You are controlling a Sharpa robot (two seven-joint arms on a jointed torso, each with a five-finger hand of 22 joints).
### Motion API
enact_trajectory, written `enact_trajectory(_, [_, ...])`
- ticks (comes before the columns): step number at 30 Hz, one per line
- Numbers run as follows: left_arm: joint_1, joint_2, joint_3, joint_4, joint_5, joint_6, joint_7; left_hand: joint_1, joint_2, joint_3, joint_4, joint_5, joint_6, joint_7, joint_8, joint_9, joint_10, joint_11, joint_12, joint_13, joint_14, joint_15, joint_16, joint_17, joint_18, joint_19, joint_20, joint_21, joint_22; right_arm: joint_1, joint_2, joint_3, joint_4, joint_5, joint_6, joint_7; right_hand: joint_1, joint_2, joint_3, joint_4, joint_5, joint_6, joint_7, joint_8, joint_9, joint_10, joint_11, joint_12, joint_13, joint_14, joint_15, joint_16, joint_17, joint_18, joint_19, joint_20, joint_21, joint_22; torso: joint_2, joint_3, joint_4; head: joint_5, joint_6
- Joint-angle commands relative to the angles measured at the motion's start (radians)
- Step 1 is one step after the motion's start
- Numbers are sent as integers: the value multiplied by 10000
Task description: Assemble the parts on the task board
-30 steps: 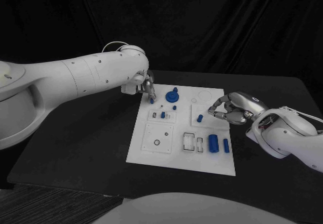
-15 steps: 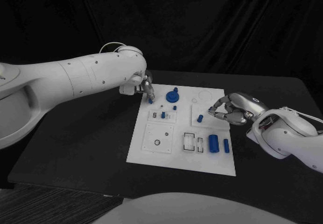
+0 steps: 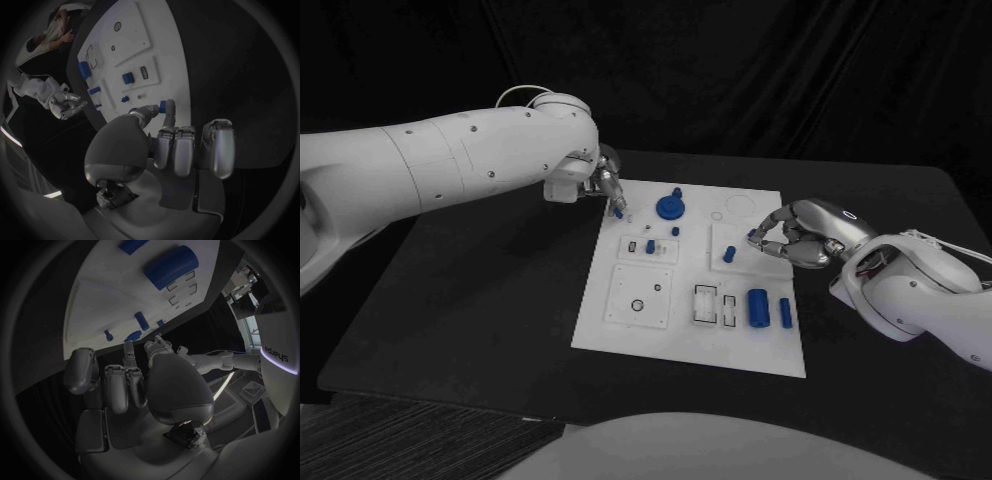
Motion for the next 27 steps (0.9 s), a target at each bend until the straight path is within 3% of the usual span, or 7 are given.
enact_trajectory(1, [99, -168, 9, 356, 459, -172, -136, -175, -24, 750, -206, 82, 164, -185, 169, 309, 1095, -29, -7, 2593, 1022, -53, 139, 2663, -44, 576, -77, -71, 2212, -31, -17, 6, 9, -21, 49, -204, 136, 68, 7, -24, 243, 47, -40, 135, 134, 1059, -39, 166, 2640, 815, -60, 29, 1843, 132, -11, -30, 34, 1678, -11, -1, 14, 13, -2])
enact_trajectory(7, [203, -525, 9, 1136, 636, -191, -330, -335, 6, 777, -161, -16, 130, -172, 154, 322, 1095, -30, -7, 2593, 1022, -58, 139, 2663, -47, 585, -81, -58, 2216, -32, -18, 6, 28, -21, 68, -221, 136, 68, 7, -24, 243, 47, -40, 135, 134, 1059, -39, 166, 2640, 815, -60, 29, 1843, 132, -11, -30, 34, 1678, 3, 3, -11, 81, -2])
enact_trajectory(13, [229, -758, 8, 1701, 681, -245, -410, -363, 21, 785, -152, -36, 125, -173, 153, 326, 1095, -30, -7, 2593, 1022, -59, 139, 2663, -48, 587, -82, -53, 2217, -33, -49, 6, 74, -21, 84, -244, 136, 68, 7, -24, 243, 47, -40, 135, 134, 1059, -39, 166, 2640, 815, -60, 29, 1843, 132, -11, -30, 34, 1678, 12, 13, 9, 76, -2])
enact_trajectory(16, [231, -859, 7, 1909, 687, -296, -423, -365, 24, 787, -152, -37, 125, -174, 153, 327, 1095, -30, -7, 2593, 1022, -59, 139, 2663, -46, 584, -82, -62, 2215, -35, -61, 6, 94, -21, 91, -257, 141, 69, 11, -25, 244, 47, -40, 135, 133, 1059, -39, 166, 2640, 813, -59, 23, 1835, 134, -17, -30, 21, 1675, 13, 20, -2, 139, -2])
enact_trajectory(27, [147, -898, 3, 2405, 767, -252, -503, -395, 49, 799, -145, -40, 135, -175, 163, 337, 1095, -34, -7, 2593, 1022, -62, 139, 2663, -41, 577, -84, -84, 2208, -48, -122, 5, 156, -21, 71, -251, 141, 69, 11, -25, 244, 47, -40, 135, 133, 1059, -39, 166, 2640, 813, -59, 23, 1835, 134, -17, -30, 21, 1675, 18, -10, 8, 204, -2])
